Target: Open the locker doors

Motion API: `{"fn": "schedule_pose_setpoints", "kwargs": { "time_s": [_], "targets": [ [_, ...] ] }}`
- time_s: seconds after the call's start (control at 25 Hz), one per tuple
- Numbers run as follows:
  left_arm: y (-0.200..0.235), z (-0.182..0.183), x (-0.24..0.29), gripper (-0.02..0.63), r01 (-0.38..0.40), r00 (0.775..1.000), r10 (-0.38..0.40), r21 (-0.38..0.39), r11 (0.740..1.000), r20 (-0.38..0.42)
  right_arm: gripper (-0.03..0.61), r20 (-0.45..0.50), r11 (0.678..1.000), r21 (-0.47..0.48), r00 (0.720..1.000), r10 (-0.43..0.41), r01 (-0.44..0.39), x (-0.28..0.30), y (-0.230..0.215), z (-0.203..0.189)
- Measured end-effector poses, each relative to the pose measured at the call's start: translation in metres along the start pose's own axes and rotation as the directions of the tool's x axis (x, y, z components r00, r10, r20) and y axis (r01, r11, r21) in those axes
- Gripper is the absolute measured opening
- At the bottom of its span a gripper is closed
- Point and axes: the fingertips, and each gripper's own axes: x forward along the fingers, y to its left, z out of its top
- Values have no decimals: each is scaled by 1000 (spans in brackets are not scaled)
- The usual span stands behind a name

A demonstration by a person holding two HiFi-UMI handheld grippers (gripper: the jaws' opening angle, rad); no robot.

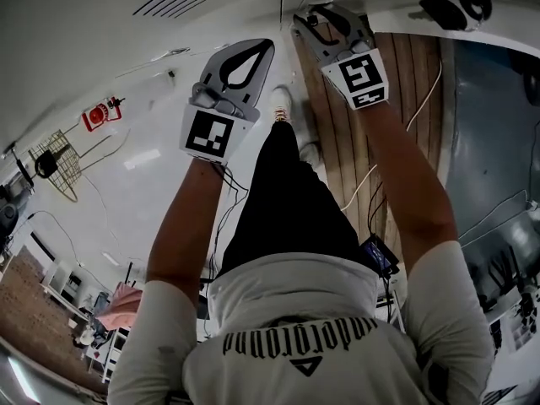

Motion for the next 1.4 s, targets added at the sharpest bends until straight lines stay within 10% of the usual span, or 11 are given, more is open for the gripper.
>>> {"fn": "schedule_pose_setpoints", "kwargs": {
  "time_s": [1.4],
  "targets": [
    [-173,39,45,8,186,982,-187,61,981,13,83,-79,958,99,961,-263,270,-258,2,-102]
  ]
}}
